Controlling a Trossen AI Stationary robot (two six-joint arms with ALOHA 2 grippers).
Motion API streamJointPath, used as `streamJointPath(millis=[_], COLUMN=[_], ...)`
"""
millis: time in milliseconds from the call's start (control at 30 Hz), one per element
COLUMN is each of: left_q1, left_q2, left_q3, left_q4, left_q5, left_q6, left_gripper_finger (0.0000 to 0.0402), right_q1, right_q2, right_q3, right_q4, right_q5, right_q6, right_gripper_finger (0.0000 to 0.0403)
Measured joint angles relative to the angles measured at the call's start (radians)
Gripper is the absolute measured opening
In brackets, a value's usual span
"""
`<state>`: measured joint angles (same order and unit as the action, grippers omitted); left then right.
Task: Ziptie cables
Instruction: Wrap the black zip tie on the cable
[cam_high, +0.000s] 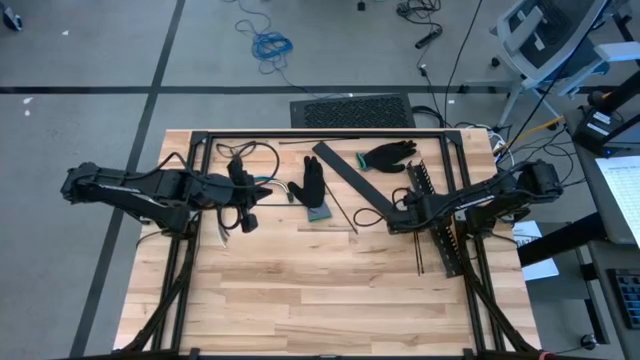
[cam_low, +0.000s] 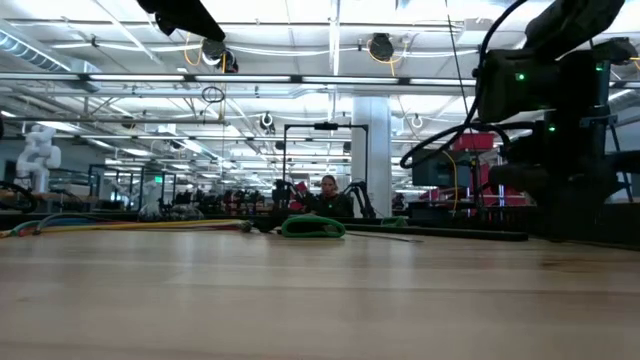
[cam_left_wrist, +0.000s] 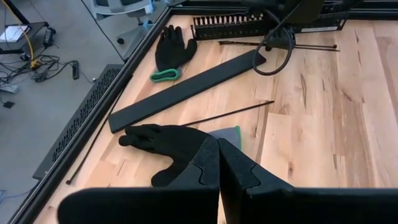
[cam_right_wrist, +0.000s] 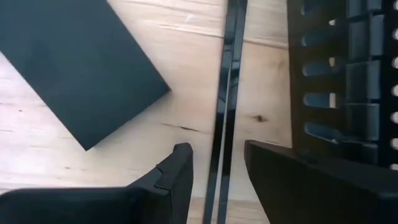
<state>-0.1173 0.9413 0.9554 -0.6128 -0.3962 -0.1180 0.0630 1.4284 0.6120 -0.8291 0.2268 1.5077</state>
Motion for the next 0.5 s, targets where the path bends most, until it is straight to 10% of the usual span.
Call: streamJointPath(millis=[333,500], left_q1=[0.000,0.000], left_q2=[0.000,0.000], left_q3=[0.000,0.000], left_q4=[0.001,0.002], left_q5=[0.025,0.025], left_q6=[-0.008,-0.008], left_gripper_finger=[0.0001,0.0001], right_q1=[-0.003,-0.002], right_q2=[-0.002,0.000], right_q3=[-0.032,-0.033], right_q4=[0.039,0.067], right_q5=[-0.003,0.001], right_q6=[0.021,0.017], right_gripper_finger=[0.0132,0.0060])
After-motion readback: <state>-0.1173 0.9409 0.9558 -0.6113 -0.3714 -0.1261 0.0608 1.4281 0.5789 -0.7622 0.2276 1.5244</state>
